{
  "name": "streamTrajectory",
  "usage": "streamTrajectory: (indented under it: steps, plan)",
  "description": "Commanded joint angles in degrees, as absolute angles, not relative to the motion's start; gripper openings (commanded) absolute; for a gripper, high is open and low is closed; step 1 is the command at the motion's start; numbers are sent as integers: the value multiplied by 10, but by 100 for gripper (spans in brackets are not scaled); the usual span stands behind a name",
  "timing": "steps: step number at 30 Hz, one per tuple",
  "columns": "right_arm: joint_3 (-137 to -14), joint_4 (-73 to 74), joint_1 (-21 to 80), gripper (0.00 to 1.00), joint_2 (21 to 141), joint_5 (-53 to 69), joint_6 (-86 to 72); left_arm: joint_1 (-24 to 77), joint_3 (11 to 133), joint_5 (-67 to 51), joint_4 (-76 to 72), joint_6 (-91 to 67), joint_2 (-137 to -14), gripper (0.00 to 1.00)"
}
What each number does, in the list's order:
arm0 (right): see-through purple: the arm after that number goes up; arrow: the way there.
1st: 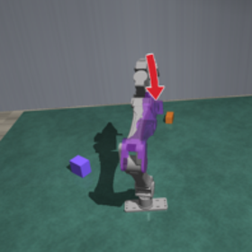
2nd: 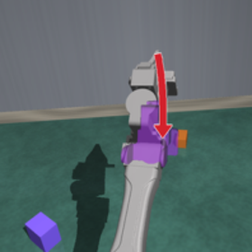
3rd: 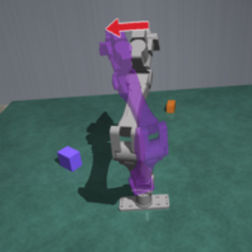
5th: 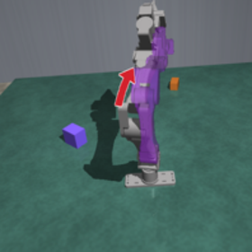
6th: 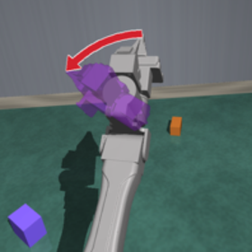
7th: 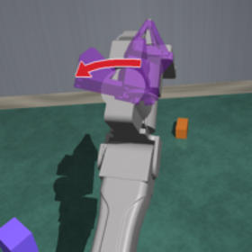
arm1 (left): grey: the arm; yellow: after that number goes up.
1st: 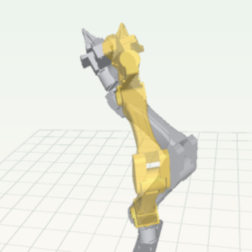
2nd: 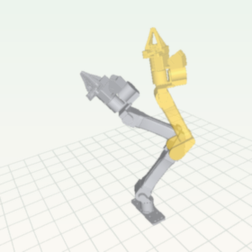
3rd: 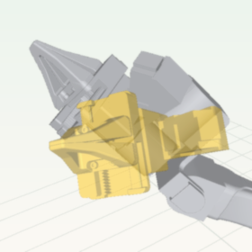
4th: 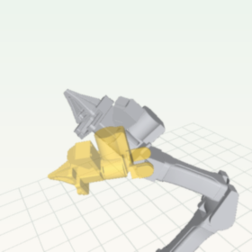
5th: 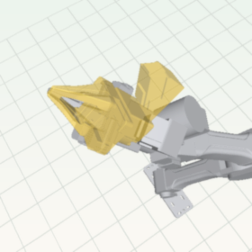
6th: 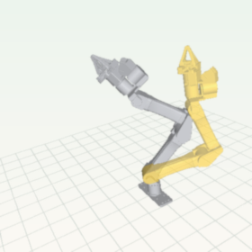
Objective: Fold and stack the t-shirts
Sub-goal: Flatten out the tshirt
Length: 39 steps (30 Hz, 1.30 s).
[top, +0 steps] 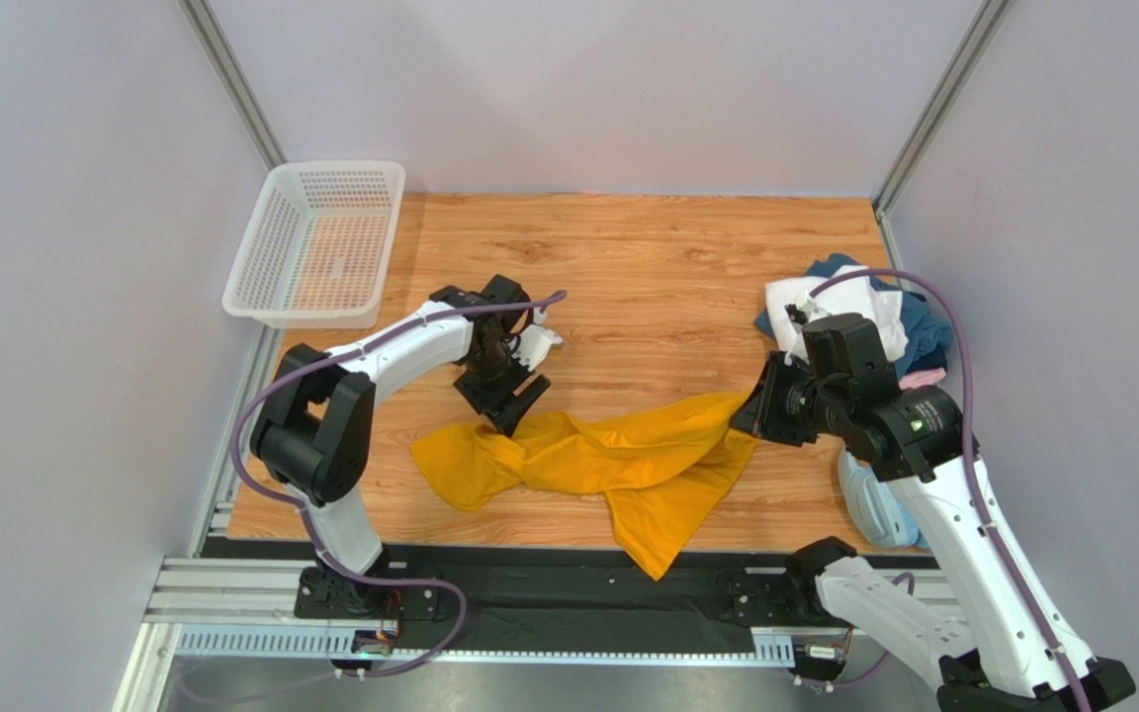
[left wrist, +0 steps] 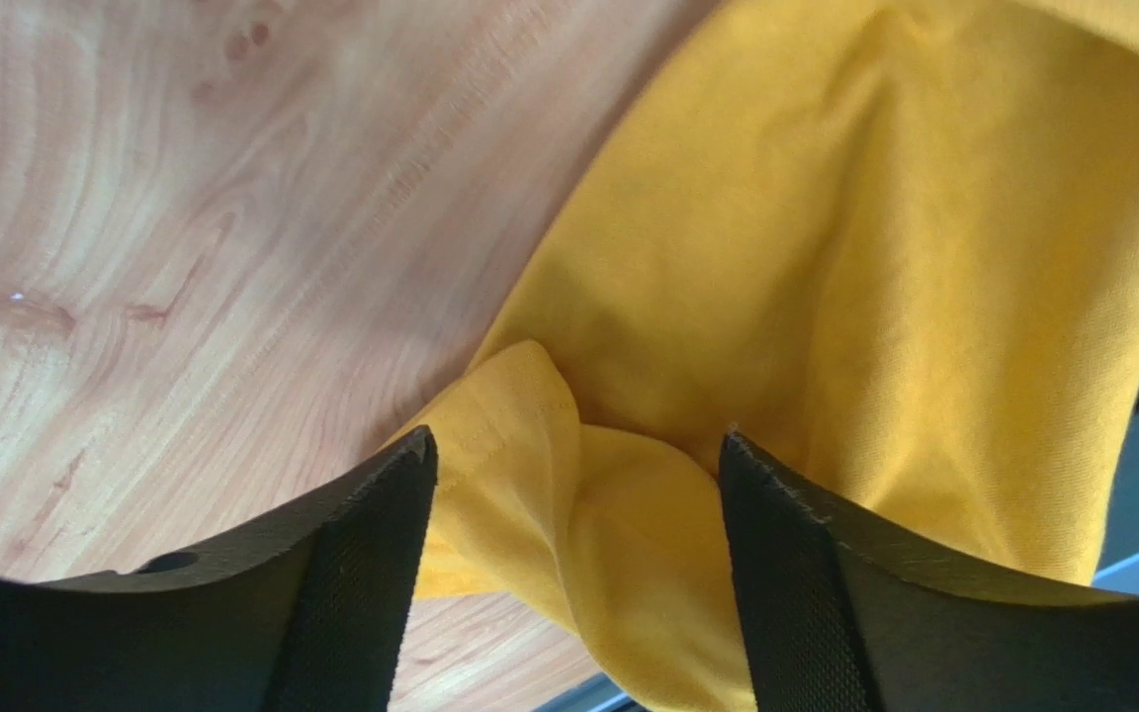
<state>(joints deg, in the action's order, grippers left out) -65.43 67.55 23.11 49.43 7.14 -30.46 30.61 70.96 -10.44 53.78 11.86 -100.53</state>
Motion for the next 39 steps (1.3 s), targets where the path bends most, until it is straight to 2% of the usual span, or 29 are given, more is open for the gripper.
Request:
streamTrajectory:
  steps: [1, 5, 11, 14, 15, 16, 17, 23, 28, 29, 32, 34, 39]
  plan:
    - [-649, 668, 232, 0, 482, 90, -308, 304, 714, -111, 492, 102, -1009, 79]
    - [-648, 658, 233, 0, 479, 101, -308, 315, 707, -113, 489, 98, -1035, 83]
    - [-657, 651, 234, 0, 475, 107, -310, 337, 683, -87, 486, 96, -1044, 70]
    - [-664, 651, 233, 0, 476, 107, -310, 338, 672, -87, 486, 96, -1049, 50]
    - [-666, 650, 233, 0, 476, 106, -309, 338, 670, -90, 488, 97, -1051, 25]
    - [-666, 650, 233, 0, 476, 106, -309, 338, 670, -88, 490, 93, -1052, 8]
    - [-666, 650, 233, 0, 476, 108, -309, 338, 670, -85, 490, 91, -1051, 0]
    - [-678, 642, 233, 0, 477, 111, -301, 333, 740, -49, 534, 103, -993, 0]
    - [-703, 634, 233, 0, 481, 108, -280, 280, 966, -34, 638, 114, -942, 0]
    - [-709, 632, 232, 0, 481, 110, -280, 272, 1044, -39, 671, 117, -937, 0]
    - [-716, 633, 233, 0, 478, 108, -273, 254, 1142, -36, 716, 124, -919, 0]
    - [-718, 633, 233, 0, 473, 107, -272, 254, 1152, -26, 727, 130, -896, 0]
    - [-732, 636, 233, 0, 460, 91, -265, 248, 1044, -7, 708, 121, -819, 0]
